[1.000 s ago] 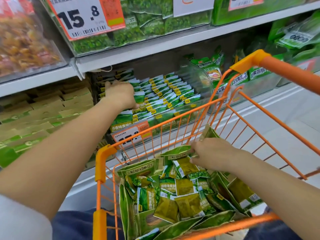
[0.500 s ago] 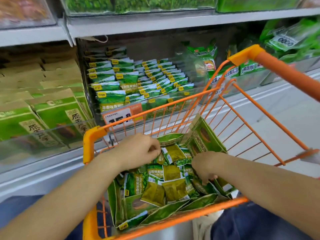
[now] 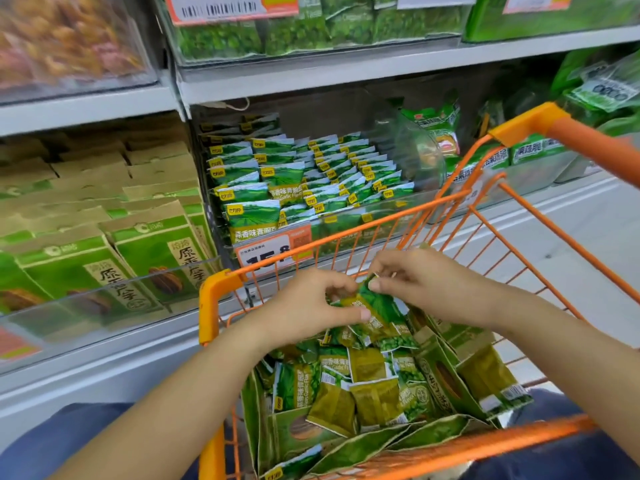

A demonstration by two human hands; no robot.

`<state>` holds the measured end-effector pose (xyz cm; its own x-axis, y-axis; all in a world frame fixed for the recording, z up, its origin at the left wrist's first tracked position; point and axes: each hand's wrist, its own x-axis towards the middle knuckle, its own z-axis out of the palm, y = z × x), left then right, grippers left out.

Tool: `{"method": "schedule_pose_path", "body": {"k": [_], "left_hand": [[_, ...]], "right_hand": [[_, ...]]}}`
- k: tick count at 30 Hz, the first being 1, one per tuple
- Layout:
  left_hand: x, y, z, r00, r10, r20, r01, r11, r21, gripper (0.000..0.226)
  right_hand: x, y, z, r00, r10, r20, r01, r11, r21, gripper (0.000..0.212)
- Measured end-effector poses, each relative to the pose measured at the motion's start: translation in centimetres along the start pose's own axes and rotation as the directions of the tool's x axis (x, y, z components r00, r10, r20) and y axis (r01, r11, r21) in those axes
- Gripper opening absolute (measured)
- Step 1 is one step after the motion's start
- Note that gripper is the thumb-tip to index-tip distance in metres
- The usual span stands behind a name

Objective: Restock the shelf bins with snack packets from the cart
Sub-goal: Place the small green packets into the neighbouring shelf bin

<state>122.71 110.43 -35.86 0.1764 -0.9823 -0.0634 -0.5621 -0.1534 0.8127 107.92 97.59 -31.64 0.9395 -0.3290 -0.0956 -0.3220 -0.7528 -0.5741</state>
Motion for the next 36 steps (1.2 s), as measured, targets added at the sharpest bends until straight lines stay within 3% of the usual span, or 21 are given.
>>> {"method": "schedule_pose_path", "body": {"k": [3,5,8,11,13,16,18,20,21,24,26,31,34,36], "left_hand": [[-0.1,0.6,-0.9,0.987,-0.066,-0.145,0.035,0.978,-0.206,0.018],[0.1,1.0,-1.4,0.972,-0.139,-0.192,0.056,0.923,-0.382,0.009],[0.2,1.1,-1.6,0.949,-0.171,-0.264,0.030,0.885,-0.465,0.018],[0.1,1.2,-1.5,0.935,-0.186,-0.301,0.029,0.888,-0.459,0.028],[-0.3,1.4,-1.6,0.929,-0.182,-0.322,0.027,0.902,-0.431,0.030],[-0.7,2.5,-2.3,0.938,-0.159,-0.308,0.045,0.938,-0.344,0.029],[-0.6,3.0,-3.1,0.948,-0.075,-0.308,0.045,0.994,-0.103,0.028],[-0.1,3.6,-4.1,0.945,-0.001,-0.327,0.049,0.989,0.137,0.019],[0.2,4.1,-4.8,0.930,0.020,-0.368,0.066,0.973,0.220,0.016],[2.0,5.1,-7.3,0.828,0.074,-0.556,0.178,0.905,0.386,0.032],[3.7,4.8,-8.9,0.795,0.103,-0.598,0.250,0.843,0.477,0.037],[7.1,2.4,-10.6,0.865,-0.027,-0.502,0.399,0.645,0.652,0.046],[8.0,1.9,-10.9,0.896,-0.046,-0.441,0.409,0.474,0.780,0.046],[8.3,1.8,-11.0,0.907,-0.045,-0.419,0.397,0.421,0.815,0.046]], "right_hand": [[0.2,-0.2,-0.5,0.965,0.154,-0.210,-0.031,0.869,0.494,0.012],[0.3,-0.3,-0.8,0.944,0.291,-0.154,-0.097,0.694,0.714,0.015],[0.2,-0.2,0.0,0.960,0.281,0.020,-0.209,0.666,0.716,0.019],[0.7,-0.5,1.5,0.962,0.270,0.031,-0.209,0.663,0.719,0.021],[0.9,-0.7,1.8,0.967,0.251,-0.029,-0.168,0.722,0.671,0.018],[0.8,-0.5,1.6,0.975,0.176,-0.134,-0.107,0.905,0.411,0.012],[0.6,-0.5,1.6,0.976,0.153,-0.157,-0.089,0.931,0.354,0.012],[0.5,-0.5,1.6,0.970,0.166,-0.178,-0.098,0.935,0.340,0.013],[0.5,-0.7,1.4,0.964,0.172,-0.205,-0.103,0.946,0.306,0.023],[0.4,-0.6,1.1,0.931,0.178,-0.318,-0.108,0.968,0.227,0.055],[0.5,-0.3,1.1,0.920,0.152,-0.362,-0.099,0.982,0.161,0.062],[0.6,0.8,1.8,0.956,0.085,-0.282,-0.126,0.983,-0.131,0.066],[0.8,1.3,2.2,0.983,0.066,-0.173,-0.110,0.959,-0.260,0.066],[0.8,1.6,2.6,0.996,0.060,-0.060,-0.077,0.941,-0.330,0.065]]}}
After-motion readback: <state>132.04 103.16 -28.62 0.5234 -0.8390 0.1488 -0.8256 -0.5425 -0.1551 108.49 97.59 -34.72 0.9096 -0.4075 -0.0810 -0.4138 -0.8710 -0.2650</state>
